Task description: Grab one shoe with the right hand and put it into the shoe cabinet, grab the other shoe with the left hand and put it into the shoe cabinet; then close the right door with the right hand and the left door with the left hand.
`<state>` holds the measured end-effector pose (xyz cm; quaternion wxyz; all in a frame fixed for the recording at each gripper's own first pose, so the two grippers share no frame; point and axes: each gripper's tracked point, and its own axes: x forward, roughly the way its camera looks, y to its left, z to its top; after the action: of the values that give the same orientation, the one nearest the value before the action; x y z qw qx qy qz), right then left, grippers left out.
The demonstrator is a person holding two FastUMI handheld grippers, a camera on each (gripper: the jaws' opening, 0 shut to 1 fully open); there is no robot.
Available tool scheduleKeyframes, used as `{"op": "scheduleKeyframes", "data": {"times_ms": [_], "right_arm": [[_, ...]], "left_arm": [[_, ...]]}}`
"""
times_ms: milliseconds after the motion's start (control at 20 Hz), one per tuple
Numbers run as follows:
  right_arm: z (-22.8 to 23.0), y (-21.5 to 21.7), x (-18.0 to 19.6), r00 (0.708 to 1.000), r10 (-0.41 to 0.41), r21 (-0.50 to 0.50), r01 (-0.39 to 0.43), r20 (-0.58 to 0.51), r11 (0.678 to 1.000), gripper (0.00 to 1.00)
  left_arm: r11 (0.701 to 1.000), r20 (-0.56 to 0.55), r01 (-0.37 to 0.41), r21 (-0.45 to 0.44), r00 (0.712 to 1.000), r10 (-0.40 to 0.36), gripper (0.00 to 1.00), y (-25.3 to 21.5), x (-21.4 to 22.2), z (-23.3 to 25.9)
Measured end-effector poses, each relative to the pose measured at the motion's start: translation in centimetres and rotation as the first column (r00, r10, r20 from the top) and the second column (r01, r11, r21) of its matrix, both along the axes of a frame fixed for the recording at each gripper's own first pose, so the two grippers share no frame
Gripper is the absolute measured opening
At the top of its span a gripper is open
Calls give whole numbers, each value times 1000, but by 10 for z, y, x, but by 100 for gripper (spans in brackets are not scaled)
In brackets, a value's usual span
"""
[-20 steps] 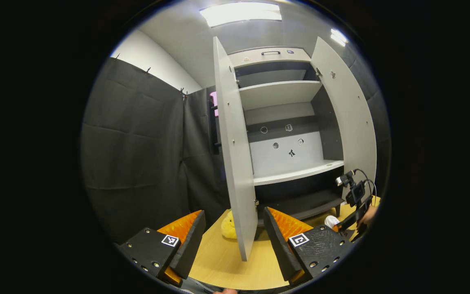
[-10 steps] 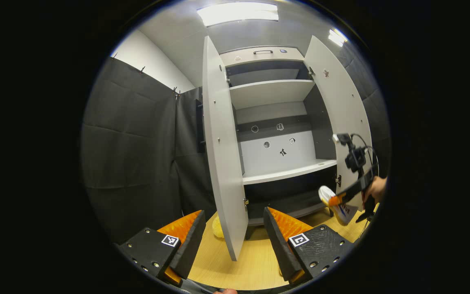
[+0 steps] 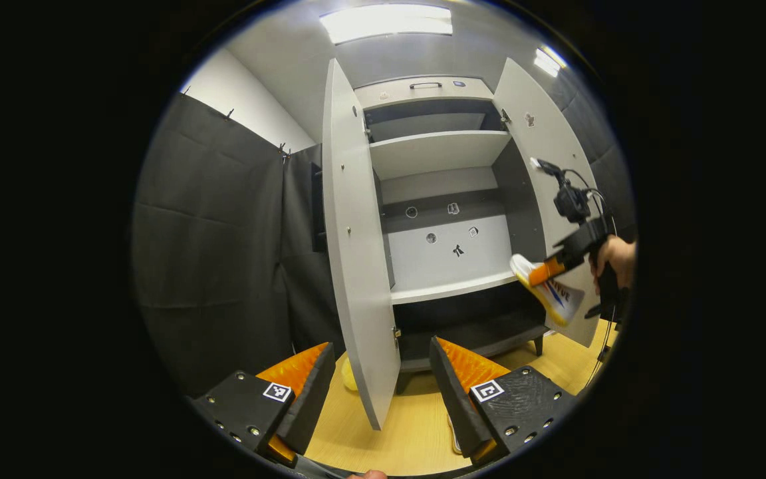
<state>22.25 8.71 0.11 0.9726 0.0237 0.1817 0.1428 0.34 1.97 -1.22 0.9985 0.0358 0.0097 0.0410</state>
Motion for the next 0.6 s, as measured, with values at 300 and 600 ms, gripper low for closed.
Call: {"op": "scheduleKeyframes", "data": {"times_ms": [300, 600], "right_arm": [[46, 5, 60, 997, -17, -11, 18, 82, 1000, 1], [70, 20, 126, 992, -35, -19, 37, 124, 999, 1]], "left_arm": [[1000, -12, -25, -10, 1000, 24, 78, 7, 3, -6], [998, -24, -57, -14, 998, 56, 78, 14, 2, -10]]}}
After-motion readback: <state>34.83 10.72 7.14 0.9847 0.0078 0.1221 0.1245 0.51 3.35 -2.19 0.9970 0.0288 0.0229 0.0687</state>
